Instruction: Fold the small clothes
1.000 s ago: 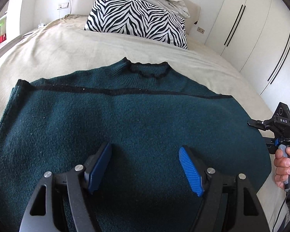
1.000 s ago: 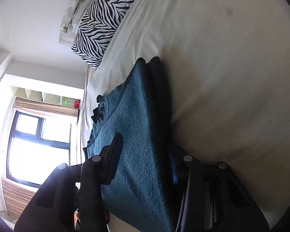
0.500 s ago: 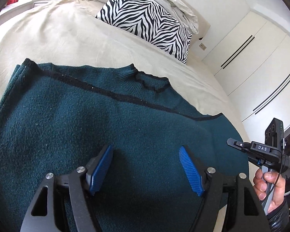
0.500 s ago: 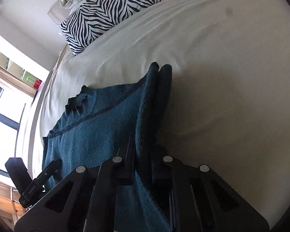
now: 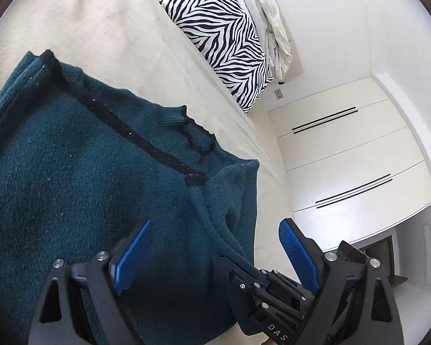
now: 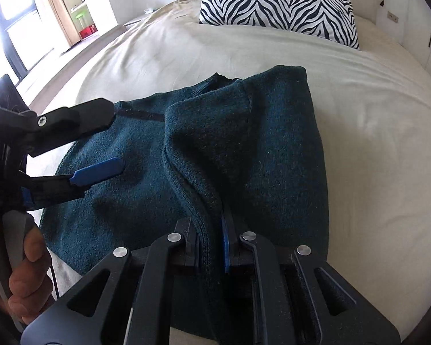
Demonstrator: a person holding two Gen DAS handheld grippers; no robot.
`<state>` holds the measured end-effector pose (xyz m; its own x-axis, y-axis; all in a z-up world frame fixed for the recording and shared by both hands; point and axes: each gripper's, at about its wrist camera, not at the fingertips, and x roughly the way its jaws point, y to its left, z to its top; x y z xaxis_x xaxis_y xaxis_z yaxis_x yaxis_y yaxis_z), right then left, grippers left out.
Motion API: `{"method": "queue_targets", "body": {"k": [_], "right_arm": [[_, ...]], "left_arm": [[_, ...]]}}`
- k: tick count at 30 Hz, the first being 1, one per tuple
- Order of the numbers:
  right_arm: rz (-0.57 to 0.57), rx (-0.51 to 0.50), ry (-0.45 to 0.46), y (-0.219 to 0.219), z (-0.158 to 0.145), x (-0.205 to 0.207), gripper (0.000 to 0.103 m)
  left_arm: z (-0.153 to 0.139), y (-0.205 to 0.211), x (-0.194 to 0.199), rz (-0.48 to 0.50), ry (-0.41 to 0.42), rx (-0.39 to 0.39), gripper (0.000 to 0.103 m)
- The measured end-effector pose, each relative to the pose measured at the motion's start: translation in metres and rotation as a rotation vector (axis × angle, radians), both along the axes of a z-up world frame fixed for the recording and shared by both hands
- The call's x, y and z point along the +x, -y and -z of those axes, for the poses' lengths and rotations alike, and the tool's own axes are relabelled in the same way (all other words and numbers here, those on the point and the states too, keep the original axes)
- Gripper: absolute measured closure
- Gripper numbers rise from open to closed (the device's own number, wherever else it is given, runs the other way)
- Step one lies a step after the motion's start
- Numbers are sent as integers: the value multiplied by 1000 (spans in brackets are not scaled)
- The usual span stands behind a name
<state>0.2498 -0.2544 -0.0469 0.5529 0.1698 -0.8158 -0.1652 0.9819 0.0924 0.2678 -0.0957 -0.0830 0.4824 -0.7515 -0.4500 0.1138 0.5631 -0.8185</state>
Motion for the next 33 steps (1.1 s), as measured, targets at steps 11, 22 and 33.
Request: {"method": "queue_targets", "body": {"k": [11, 22, 33], "right_arm": [[-9, 41, 31, -9, 9, -19, 90], [11, 595, 140, 83, -8, -140, 25], [207, 1193, -196, 109, 116, -141, 35]], "left_arm": [[16, 36, 34, 80, -104, 134, 88], [10, 17, 34, 51, -86, 128, 90], [-1, 16, 30, 49, -68, 154, 90]]}}
